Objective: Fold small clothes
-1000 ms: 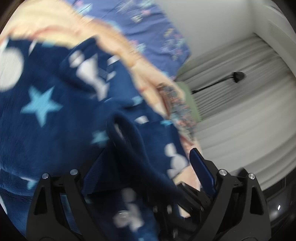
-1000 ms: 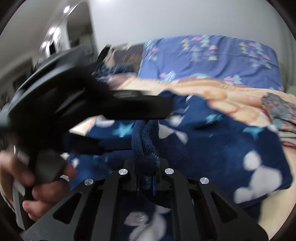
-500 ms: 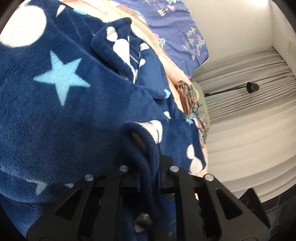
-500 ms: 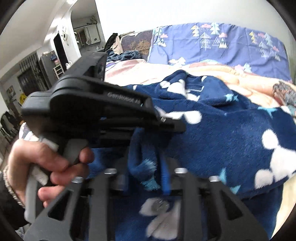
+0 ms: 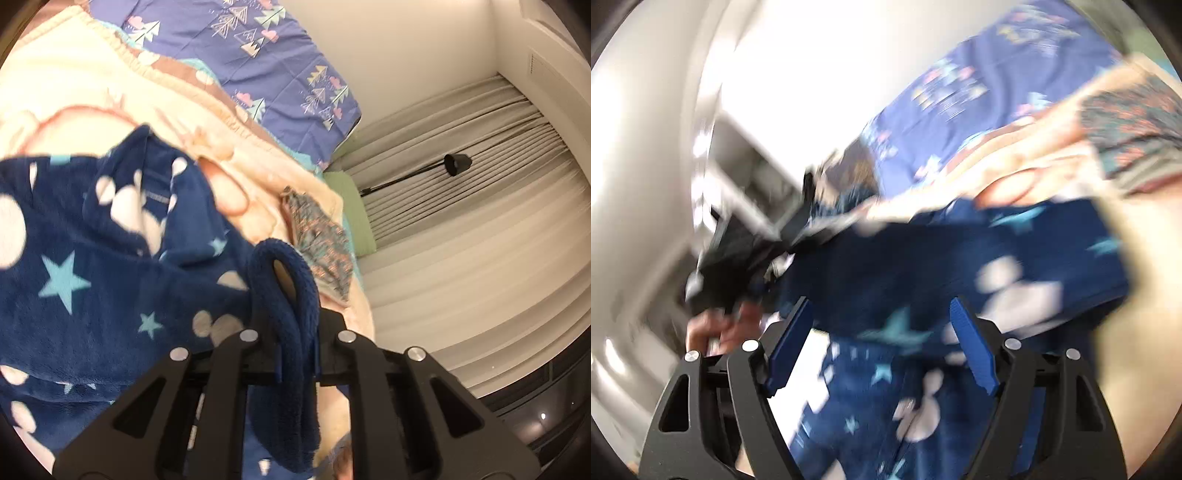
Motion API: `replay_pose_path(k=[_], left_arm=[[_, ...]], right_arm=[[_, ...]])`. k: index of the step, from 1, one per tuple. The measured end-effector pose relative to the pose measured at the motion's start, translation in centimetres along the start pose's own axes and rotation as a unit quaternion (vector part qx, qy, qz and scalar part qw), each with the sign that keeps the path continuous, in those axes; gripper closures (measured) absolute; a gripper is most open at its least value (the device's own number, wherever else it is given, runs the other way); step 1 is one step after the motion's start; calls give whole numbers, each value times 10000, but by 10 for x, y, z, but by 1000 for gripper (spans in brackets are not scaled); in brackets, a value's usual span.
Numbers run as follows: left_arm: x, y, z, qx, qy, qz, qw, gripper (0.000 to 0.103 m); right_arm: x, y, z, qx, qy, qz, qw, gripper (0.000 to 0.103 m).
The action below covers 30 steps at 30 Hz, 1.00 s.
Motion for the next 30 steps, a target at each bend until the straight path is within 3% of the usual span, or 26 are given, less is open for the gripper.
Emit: replay_pose_path(k=[3, 5, 9, 14, 21, 25, 29, 30], left_arm=[[-20, 9, -15, -23, 39, 101, 9999, 92], [-37, 5, -23, -39, 139, 105, 9998, 92], [-56, -18, -29, -225, 198, 1, 9996, 92], [-49, -86, -23, -687, 12, -434, 9967, 92], [-37, -179, -12, -871, -74, -1172, 9893, 92], [-33, -222, -7, -633, -46, -1819, 9813, 84], [-38, -227, -5, -247, 8, -1892, 9816, 74], [-41, -225, -5, -161, 51, -1926, 9811, 64]], right_arm=[[-9, 33, -21, 531, 144, 47, 9985, 18], [-3, 49, -21, 804, -41, -102, 9967, 16], [15, 83, -8, 1187, -258, 22, 9926, 16], [34, 91, 3, 1196, -455, 165, 9916, 16], [56, 88, -2, 888, -514, 425, 9938, 16], [61, 87, 1, 700, -543, 465, 9950, 16], [63, 90, 9, 390, -640, 672, 9949, 16], [62, 91, 11, 307, -661, 728, 9947, 16]])
Point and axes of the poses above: each gripper's, at about its wrist camera, not at the fingertips, and x roughly the way its jaws point, y to its right, z to its underside, the point moved 9 cm from there along x, roughly the way its jaws point, and after that the axes turned 9 degrees about -z, right-handed, at the moved point
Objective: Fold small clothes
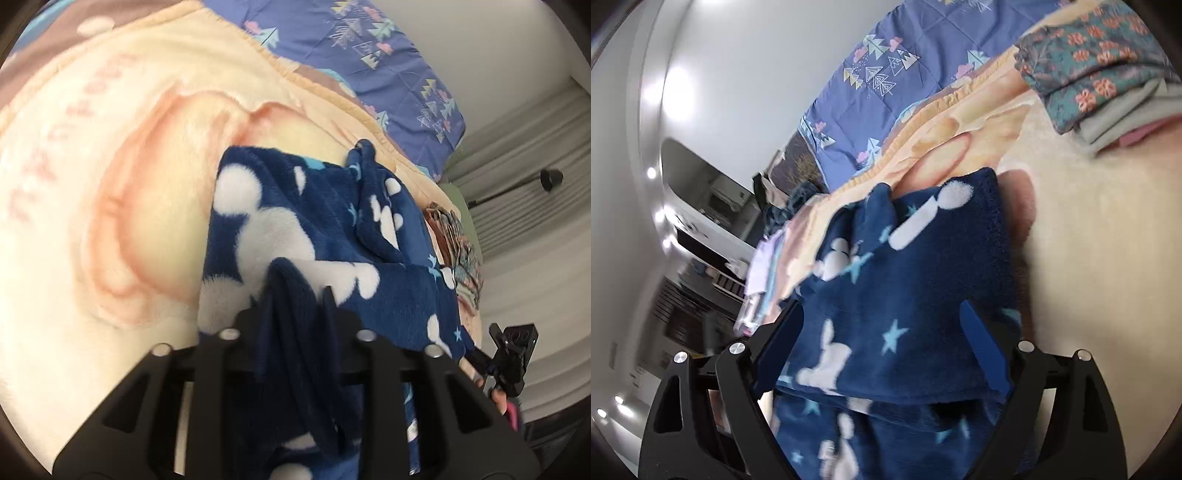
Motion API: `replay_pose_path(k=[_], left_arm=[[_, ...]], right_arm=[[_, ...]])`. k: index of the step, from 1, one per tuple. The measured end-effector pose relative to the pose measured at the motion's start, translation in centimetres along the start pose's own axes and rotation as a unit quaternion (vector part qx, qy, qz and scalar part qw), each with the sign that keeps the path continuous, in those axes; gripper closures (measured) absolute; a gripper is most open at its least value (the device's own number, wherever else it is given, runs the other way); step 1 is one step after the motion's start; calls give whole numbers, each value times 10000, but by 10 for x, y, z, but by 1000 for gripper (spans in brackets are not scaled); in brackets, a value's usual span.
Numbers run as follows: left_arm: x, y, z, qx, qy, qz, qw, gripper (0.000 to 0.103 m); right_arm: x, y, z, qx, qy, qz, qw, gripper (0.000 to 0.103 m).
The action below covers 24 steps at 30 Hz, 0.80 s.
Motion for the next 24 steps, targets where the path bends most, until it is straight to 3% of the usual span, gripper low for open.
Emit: replay_pose_path(k=[1, 2, 5, 7, 9, 10, 12, 15, 18, 20, 23, 24], left_arm=[[-10, 3, -2, 140, 179, -130, 9997, 54], [-19, 5, -3, 261, 366, -247, 9987, 51], [-44, 27, -2, 618, 730, -302, 9950, 51], [-57, 50, 4, 915, 856, -177, 9920, 52], [-59, 72, 13, 1246, 923, -210, 9877, 61], [-54, 81, 18, 1372, 886, -273, 9862, 71], [-36, 88, 31, 1511, 712, -468, 9848, 83], [9, 69, 49, 1491, 370, -1018, 9829, 90], [21, 59, 56, 1589, 604, -1047, 9799, 91], [4, 57, 58, 1346, 605, -878, 9851, 91], [-38, 55, 71, 1264, 775, -696, 9865, 79], [-55, 54, 79, 1292, 881, -627, 9857, 70]], right_arm=[[0, 0, 2, -63, -23, 40, 10000, 16], [0, 1, 3, -79, -35, 51, 9999, 16], [-4, -1, 2, -52, 62, 65, 9999, 16], [-7, -8, -3, -145, 194, 46, 9997, 25], [-4, -10, -4, -278, 187, 255, 9991, 65], [2, -6, -1, -324, 85, 463, 9984, 72], [12, 8, 7, -257, -127, 808, 9963, 88], [26, 36, 24, -154, -337, 1211, 9919, 101], [22, 34, 23, -124, -354, 1156, 9926, 98], [9, 28, 24, 154, -371, 1044, 9937, 90], [-35, -1, 31, 138, -203, 781, 9966, 50], [-53, -12, 38, -34, -166, 777, 9968, 43]])
Point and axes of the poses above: each gripper's, at about its wrist camera, not at the fingertips, and x roughly the way its jaws point, y to its right, z to its underside, the point moved 9 cm from there along x, roughly the way its jaws point, and after that the axes turned 9 degrees about -z, right-handed, at the moved point
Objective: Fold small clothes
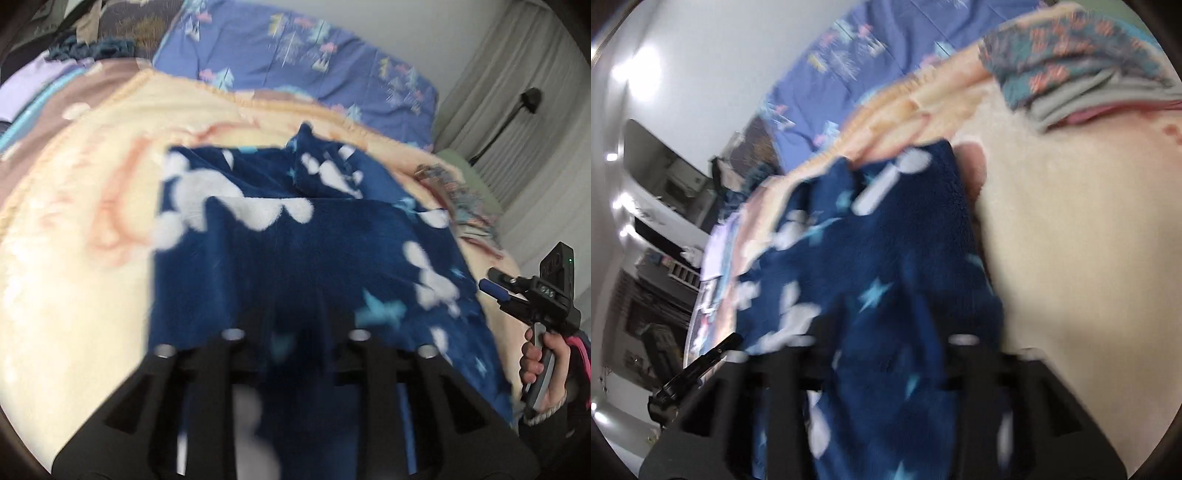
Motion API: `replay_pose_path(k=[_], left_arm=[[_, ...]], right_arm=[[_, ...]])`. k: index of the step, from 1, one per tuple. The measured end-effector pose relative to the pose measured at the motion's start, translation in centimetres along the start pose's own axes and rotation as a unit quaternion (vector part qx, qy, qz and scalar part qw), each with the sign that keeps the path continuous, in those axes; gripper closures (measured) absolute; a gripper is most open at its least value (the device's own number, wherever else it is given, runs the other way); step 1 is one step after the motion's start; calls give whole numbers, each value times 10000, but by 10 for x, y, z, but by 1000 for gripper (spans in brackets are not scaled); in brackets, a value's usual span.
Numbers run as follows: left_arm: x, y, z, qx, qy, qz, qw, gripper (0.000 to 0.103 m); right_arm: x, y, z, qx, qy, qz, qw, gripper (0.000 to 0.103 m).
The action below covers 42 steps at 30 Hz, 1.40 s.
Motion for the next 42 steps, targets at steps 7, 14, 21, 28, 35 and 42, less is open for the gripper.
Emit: replay_pose_path(k=[7, 14, 21, 28, 35, 42], left_arm=[[-123, -33, 107, -406, 342, 728, 9959, 66], [-176, -52, 218, -517, 264, 743, 9955, 60], [-174, -56, 278, -619, -241, 788, 9947, 53], [-164, -56, 297, -671, -384, 761, 9941, 46], [-161, -44, 289, -613, -387, 837, 9939, 42], [-155, -46, 288, -735, -439, 874, 9925, 69]], right_arm=[[-125, -36, 114, -1076, 139, -250, 9938, 38], [-179, -8, 220, -759, 170, -275, 9966, 35], [-178, 22, 260, -243, 201, -235, 9992, 35], [-172, 25, 267, -219, 106, -255, 9994, 30], [-162, 10, 281, -318, -195, -592, 9976, 30], [-153, 16, 281, -143, -203, -498, 9985, 82]])
Point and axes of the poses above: each gripper's, at about its wrist camera, not at the fingertips, and x roughly the way its jaws point, y to its right, z to its underside, the point moved 9 cm from there along x, roughly the way its jaws point, and after that the axes turned 9 degrees about -z, right-handed, at the moved point
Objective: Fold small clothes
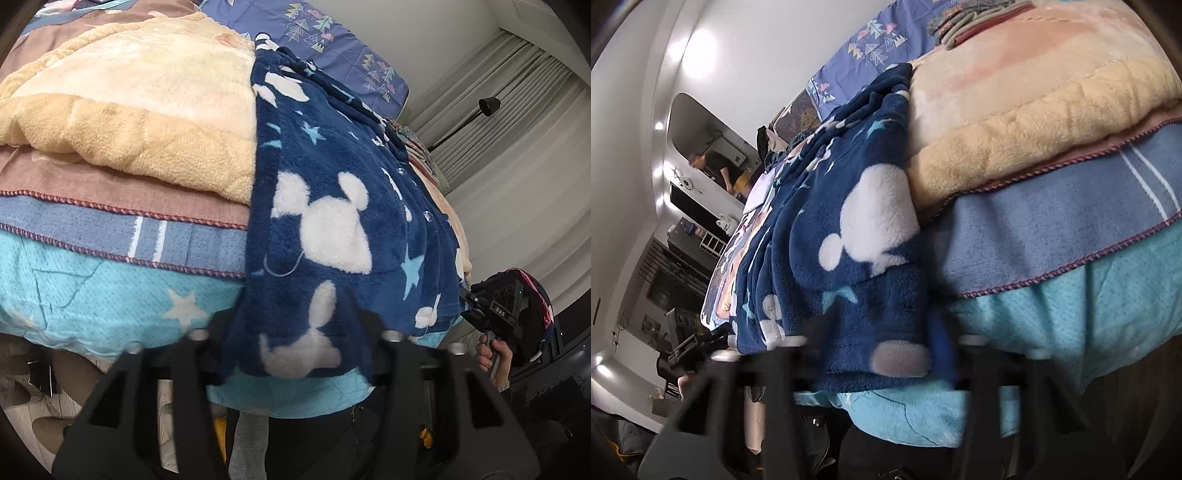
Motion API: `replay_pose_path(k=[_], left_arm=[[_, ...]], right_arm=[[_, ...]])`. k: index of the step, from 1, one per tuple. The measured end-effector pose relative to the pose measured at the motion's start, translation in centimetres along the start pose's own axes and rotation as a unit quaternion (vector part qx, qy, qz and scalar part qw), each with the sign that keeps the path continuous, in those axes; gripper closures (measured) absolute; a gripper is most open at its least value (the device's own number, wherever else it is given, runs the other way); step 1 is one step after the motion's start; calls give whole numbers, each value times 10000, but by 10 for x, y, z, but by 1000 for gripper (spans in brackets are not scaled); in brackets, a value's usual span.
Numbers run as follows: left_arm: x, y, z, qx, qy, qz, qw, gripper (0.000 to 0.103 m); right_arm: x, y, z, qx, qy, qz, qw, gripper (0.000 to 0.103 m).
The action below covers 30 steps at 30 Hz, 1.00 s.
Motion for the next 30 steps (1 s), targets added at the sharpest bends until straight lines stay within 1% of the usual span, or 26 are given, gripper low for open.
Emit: replay_pose_path(k=[1, 4, 7, 11, 16, 20, 21, 25, 30], left_arm=[[0, -3, 1, -47, -37, -1, 10000, 76], [-2, -8, 3, -147, -48, 68, 9999, 82], [-6, -6, 5, -125, -7, 123, 9998, 86], [-12, 0, 4, -42, 85, 120, 9999, 88], [-28, 7, -5, -158, 218, 479, 9985, 88], [-42, 16, -17, -191, 346, 793, 9961, 88], [-45, 19, -21, -163, 382, 863, 9954, 88], [-51, 38, -40, 6, 479, 1072, 9931, 88], [-58, 69, -70, 256, 623, 1353, 9885, 88]], right_arm=[[1, 1, 1, -54, -39, 59, 10000, 83], [-2, 0, 1, -74, -10, 75, 9999, 86], [-7, -3, 0, -99, 55, 91, 9999, 88], [-16, -11, -6, -163, 186, 65, 9997, 88], [-30, -28, -18, -267, 393, -101, 9988, 89], [-35, -43, -29, -306, 495, -367, 9976, 89], [-35, -49, -33, -312, 519, -495, 9969, 89], [-32, -68, -51, -341, 597, -931, 9933, 89], [-25, -100, -80, -557, 665, -1279, 9880, 89]])
Point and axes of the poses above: each gripper's, at about its wrist camera, not at the fingertips, and x roughly the way its jaws point, y to its right, z to its underside, the point moved 9 cm from there along x, roughly the way its jaws point, and after that the axes turned 9 degrees about -z, right-handed, at the moved point
